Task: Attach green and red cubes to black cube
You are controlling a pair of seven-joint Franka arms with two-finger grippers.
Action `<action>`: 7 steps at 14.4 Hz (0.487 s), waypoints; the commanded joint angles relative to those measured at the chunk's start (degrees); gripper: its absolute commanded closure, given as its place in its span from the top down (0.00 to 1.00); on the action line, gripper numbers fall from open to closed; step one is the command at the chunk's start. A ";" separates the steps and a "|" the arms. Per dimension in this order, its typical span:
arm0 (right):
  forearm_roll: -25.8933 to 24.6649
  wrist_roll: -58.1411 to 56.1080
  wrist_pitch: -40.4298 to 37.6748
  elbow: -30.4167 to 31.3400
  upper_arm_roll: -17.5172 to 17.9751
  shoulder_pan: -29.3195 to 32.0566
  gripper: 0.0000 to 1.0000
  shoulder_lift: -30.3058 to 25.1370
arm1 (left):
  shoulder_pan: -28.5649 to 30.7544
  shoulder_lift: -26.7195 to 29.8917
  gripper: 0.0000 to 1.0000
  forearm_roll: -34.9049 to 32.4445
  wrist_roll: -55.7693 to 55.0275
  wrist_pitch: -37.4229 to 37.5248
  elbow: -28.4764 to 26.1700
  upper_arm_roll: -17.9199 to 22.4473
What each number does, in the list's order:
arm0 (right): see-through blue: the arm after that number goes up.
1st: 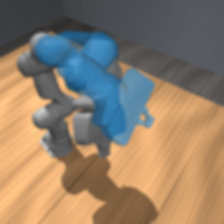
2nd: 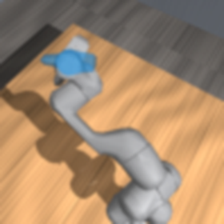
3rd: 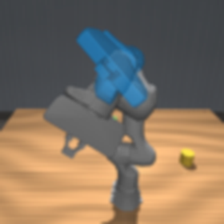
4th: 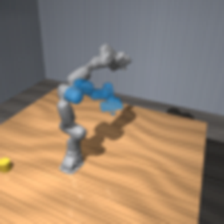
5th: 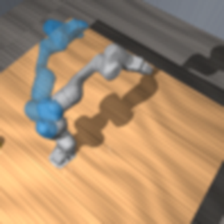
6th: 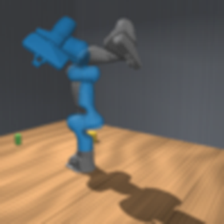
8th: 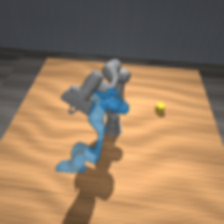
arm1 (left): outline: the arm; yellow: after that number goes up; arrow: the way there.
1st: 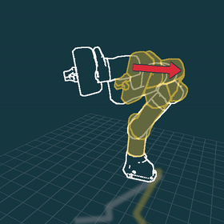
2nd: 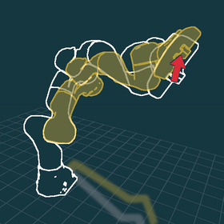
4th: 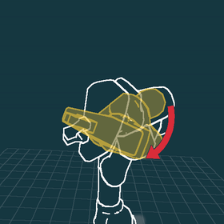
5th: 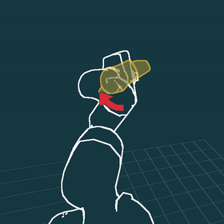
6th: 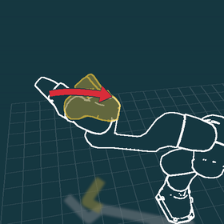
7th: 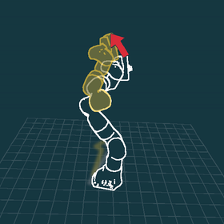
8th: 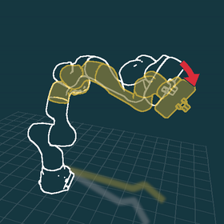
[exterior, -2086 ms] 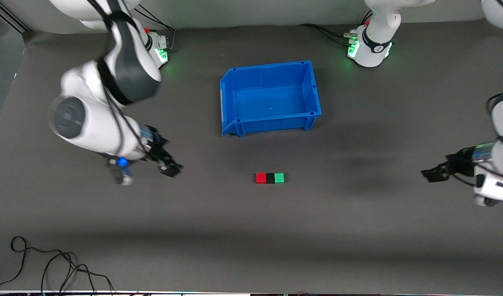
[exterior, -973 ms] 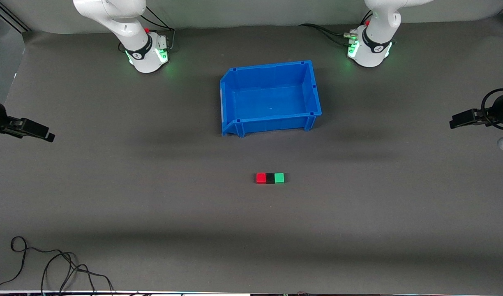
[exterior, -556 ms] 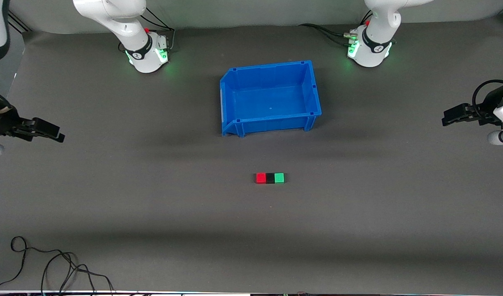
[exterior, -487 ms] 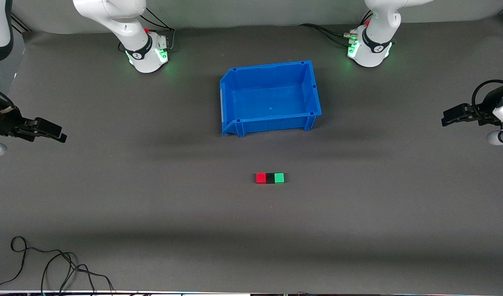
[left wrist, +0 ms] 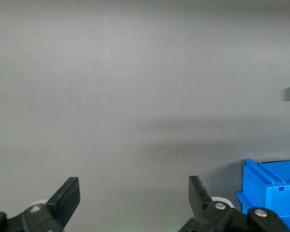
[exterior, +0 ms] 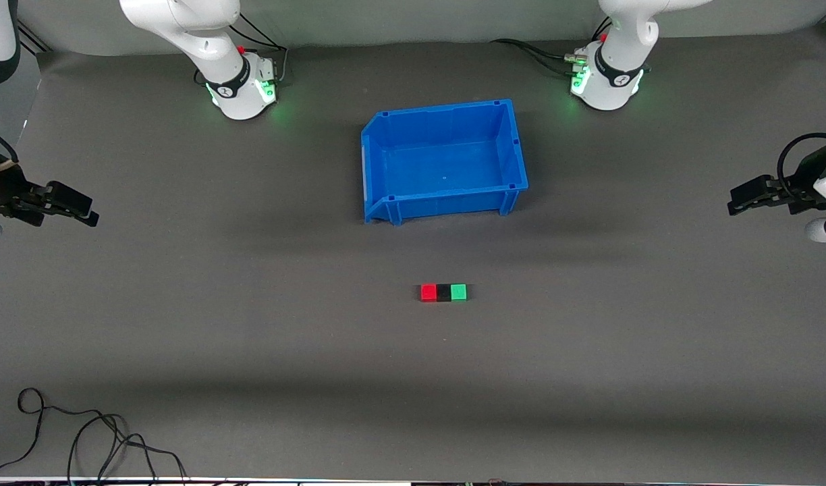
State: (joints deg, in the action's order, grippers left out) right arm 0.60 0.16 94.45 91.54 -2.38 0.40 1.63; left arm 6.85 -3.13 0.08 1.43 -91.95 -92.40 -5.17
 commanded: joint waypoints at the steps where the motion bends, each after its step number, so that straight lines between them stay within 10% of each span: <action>1: -0.95 -1.65 0.73 0.92 -0.08 0.04 1.00 -1.02 | -0.44 0.75 1.00 -0.69 -0.82 -0.24 0.20 0.51; 7: -0.25 -1.57 -4.28 -0.66 -0.08 0.04 1.00 -0.58 | -0.43 0.05 1.00 0.19 -0.91 -0.59 1.52 0.60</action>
State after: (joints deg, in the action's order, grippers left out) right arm 0.59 -0.04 91.28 91.34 -2.45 0.42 1.62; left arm 6.88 -3.12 0.09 1.38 -92.58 -91.92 -4.79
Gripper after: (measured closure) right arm 0.000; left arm 0.000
